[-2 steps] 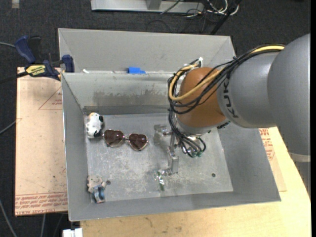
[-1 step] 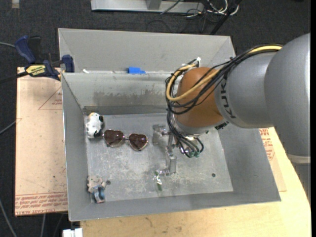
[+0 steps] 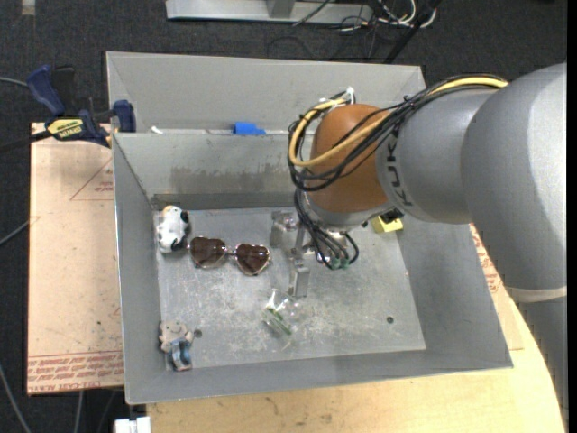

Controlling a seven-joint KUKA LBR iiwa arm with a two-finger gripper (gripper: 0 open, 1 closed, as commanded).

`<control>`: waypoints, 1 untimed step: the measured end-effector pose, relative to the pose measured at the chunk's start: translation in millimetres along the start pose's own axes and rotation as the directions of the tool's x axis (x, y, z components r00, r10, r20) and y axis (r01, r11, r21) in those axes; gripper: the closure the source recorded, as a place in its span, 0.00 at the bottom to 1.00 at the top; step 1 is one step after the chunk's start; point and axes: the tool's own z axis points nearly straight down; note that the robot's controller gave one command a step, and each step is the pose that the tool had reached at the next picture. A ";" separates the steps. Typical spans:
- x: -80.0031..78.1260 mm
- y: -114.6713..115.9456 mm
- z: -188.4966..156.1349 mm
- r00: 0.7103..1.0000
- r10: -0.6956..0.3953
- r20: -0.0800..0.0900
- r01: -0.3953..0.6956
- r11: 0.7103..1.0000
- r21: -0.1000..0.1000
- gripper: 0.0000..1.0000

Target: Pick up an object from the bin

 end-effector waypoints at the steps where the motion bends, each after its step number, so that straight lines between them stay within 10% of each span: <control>1: 15.4 49.4 3.0 0.980 -0.201 -0.002 0.201 0.980 0.001 0.00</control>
Offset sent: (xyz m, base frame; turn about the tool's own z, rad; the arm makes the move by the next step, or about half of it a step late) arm -0.0021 0.0847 -0.0043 -0.2514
